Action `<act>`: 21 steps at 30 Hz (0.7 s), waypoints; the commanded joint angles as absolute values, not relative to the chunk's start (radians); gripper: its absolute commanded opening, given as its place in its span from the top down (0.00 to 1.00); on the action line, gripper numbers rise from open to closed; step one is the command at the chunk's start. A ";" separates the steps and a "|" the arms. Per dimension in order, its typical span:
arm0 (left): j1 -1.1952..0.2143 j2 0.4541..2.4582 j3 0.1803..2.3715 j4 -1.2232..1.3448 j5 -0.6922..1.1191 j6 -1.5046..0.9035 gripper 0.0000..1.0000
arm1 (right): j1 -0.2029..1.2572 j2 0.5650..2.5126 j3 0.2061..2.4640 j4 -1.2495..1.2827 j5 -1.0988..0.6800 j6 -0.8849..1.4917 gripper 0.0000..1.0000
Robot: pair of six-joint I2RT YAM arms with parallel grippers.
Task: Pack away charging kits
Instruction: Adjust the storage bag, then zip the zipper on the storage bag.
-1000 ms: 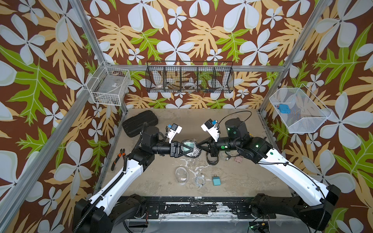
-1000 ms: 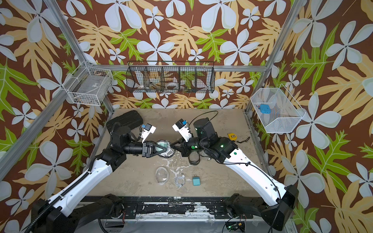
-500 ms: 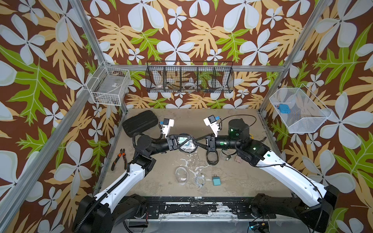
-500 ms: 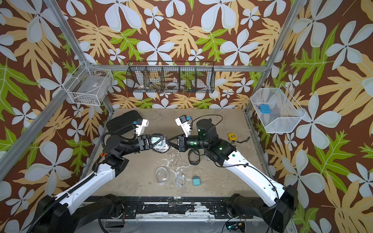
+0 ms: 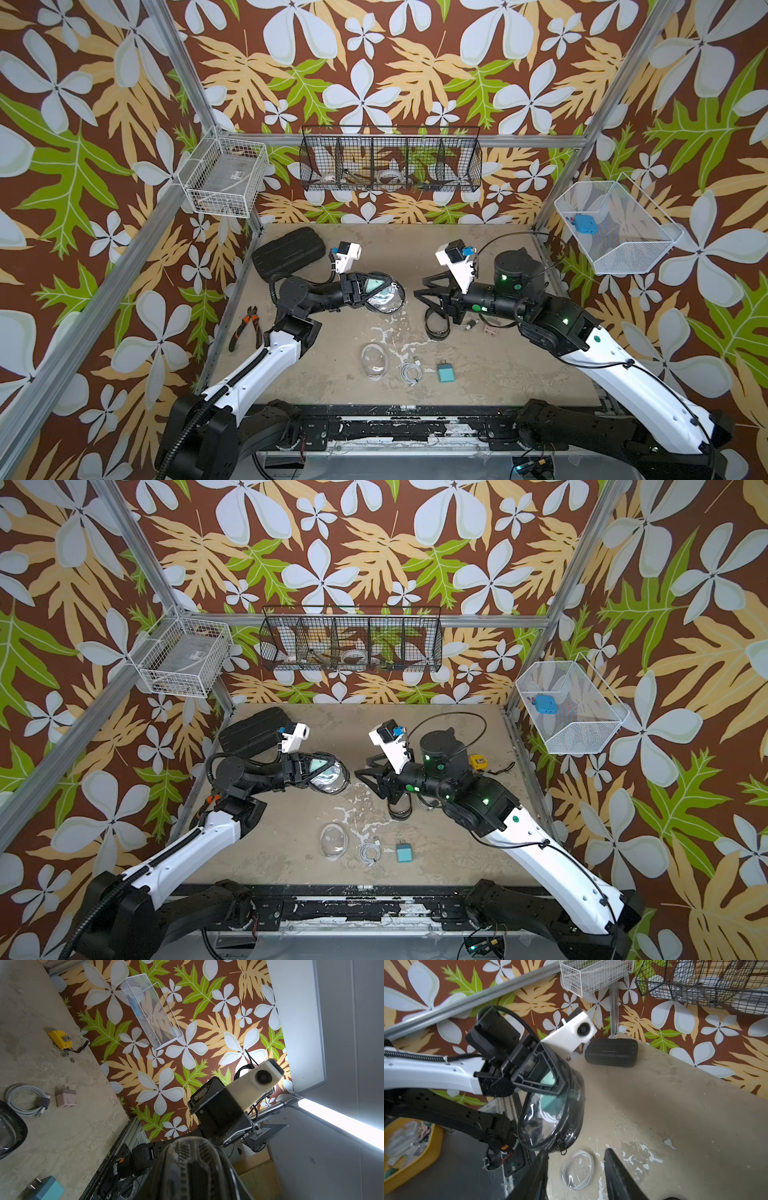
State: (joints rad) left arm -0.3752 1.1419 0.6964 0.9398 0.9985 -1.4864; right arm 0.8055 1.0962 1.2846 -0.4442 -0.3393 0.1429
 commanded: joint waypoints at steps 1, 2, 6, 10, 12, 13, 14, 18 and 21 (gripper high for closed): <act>-0.373 1.143 0.724 0.984 1.050 -1.525 1.00 | 0.858 1.103 1.282 -0.466 -0.184 0.001 0.54; -0.373 1.141 0.727 0.965 1.050 -1.518 1.00 | 0.871 1.104 1.278 -0.452 -0.175 -0.003 0.54; -0.373 1.139 0.721 0.932 1.048 -1.498 1.00 | 0.878 1.097 1.269 -0.406 -0.194 -0.008 0.55; -0.373 1.139 0.715 0.937 1.048 -1.499 1.00 | 0.877 1.112 1.282 -0.410 -0.204 -0.024 0.56; -0.373 1.144 0.717 0.942 1.050 -1.501 1.00 | 0.883 1.120 1.286 -0.414 -0.221 -0.035 0.57; -0.373 1.145 0.718 0.947 1.051 -1.505 1.00 | 0.890 1.121 1.285 -0.417 -0.223 -0.043 0.57; -0.373 1.146 0.717 0.952 1.052 -1.508 1.00 | 0.899 1.121 1.285 -0.420 -0.214 -0.049 0.57; -0.373 1.150 0.716 0.957 1.054 -1.511 0.99 | 0.920 1.120 1.279 -0.444 -0.206 -0.069 0.59; -0.373 1.156 0.716 0.957 1.055 -1.511 0.99 | 0.928 1.112 1.257 -0.440 -0.200 -0.077 0.59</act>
State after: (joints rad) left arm -0.3748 1.1526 0.7139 0.9161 1.0496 -1.4975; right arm 0.9226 1.1179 1.2678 -0.4454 -0.2054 -0.0570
